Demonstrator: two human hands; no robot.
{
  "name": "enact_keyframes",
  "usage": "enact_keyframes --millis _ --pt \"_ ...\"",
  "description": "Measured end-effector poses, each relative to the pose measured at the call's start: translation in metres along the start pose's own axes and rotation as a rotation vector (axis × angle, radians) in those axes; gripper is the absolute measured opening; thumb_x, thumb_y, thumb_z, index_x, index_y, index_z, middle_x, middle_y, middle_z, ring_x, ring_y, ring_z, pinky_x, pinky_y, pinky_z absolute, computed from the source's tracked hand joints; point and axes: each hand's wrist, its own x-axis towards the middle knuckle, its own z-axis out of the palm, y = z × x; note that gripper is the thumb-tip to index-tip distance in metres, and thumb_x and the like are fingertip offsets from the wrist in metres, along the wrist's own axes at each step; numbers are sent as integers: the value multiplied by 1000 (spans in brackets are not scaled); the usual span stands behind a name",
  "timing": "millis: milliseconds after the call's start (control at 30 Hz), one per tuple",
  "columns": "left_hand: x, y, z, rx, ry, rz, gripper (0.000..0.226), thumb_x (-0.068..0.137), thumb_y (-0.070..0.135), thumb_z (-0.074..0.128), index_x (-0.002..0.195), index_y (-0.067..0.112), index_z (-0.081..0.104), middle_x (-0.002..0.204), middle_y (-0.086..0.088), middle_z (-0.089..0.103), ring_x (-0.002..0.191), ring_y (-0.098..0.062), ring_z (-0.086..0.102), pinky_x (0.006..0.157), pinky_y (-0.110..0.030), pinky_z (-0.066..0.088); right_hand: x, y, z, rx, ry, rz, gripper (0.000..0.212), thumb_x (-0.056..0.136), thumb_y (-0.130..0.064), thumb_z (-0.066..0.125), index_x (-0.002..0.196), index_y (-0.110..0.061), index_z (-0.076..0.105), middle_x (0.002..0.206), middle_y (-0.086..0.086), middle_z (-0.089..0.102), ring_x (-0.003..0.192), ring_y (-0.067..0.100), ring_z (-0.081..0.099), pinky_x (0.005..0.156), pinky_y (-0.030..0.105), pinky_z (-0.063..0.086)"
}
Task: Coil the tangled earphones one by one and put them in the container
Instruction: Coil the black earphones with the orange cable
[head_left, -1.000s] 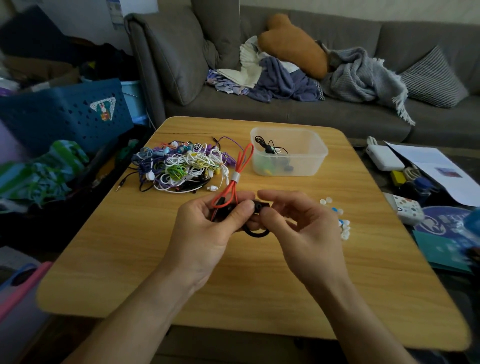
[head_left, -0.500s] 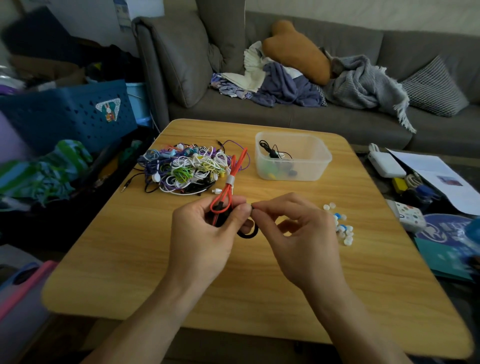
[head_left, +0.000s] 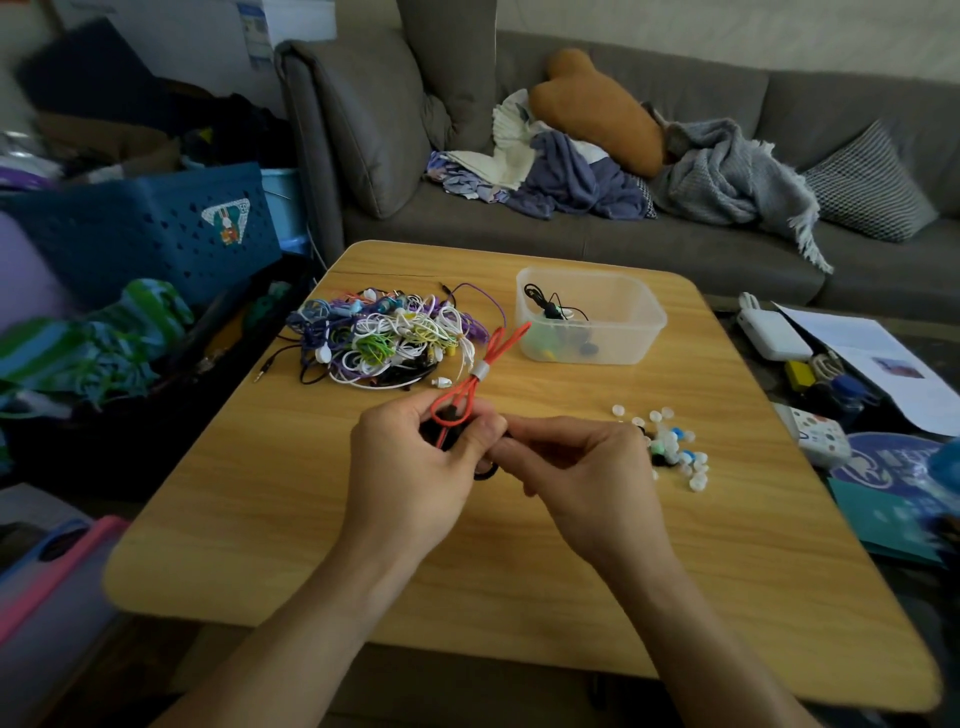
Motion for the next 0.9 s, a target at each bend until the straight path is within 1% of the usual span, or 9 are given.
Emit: enact_keyframes --millis 67,167,300,400,500,600,700,833,900 --pt "2 -3 4 -22 -13 -22 5 83 13 74 88 15 74 71 1 73 61 -10 70 57 -20 54 0 2 -1 8 14 -4 23 76 -14 83 99 -15 79 76 -5 77 63 1 67 62 17 52" --pt "5 -4 12 -166 29 -190 4 86 10 70 85 12 73 70 -5 72 61 -16 67 64 -30 57 1 5 -2 -24 58 1 43 72 -18 86 112 -23 71 80 -6 76 76 11 73 74 33 58" --pt "15 3 12 -676 62 -564 9 92 5 60 90 0 67 72 -14 68 57 -17 62 56 -24 53 1 9 -8 -117 156 -72 60 69 -32 88 124 -26 63 88 -7 71 74 8 65 63 26 55" --pt "18 4 6 -895 36 -684 17 96 14 53 91 2 65 70 -11 67 62 -21 63 59 -26 52 0 10 -11 -189 54 -112 70 68 -60 76 132 -38 56 113 -14 59 98 6 60 69 26 55" --pt "18 2 3 -941 -43 -724 21 96 19 50 94 4 64 83 -15 64 69 -25 61 67 -30 46 -3 10 -5 -266 -107 -179 73 72 -58 76 138 -42 49 128 -16 49 114 4 54 80 23 54" --pt "17 2 3 -981 -83 -713 26 96 21 45 110 7 62 96 -15 61 80 -25 59 73 -34 43 -1 13 10 -356 -46 -250 58 79 -35 81 132 -38 58 121 -17 51 107 4 54 75 17 51" --pt "16 6 5 -1037 -124 -685 31 98 26 40 118 10 57 106 -16 56 84 -23 61 71 -36 49 2 16 20 -309 41 -231 49 82 -19 79 126 -34 64 114 -15 53 99 5 58 69 14 50" --pt "14 9 4 -1022 -272 -613 47 99 41 34 120 8 59 105 -17 62 83 -29 69 88 -49 46 3 15 22 -232 -7 -170 48 85 -19 72 129 -31 56 120 -16 52 97 1 60 69 14 51" --pt "14 5 6 -914 -290 -551 54 98 45 35 124 2 56 104 -18 61 92 -31 63 89 -51 42 6 17 22 -150 -83 -111 50 86 -19 69 132 -34 54 120 -16 56 99 4 62 71 20 54"
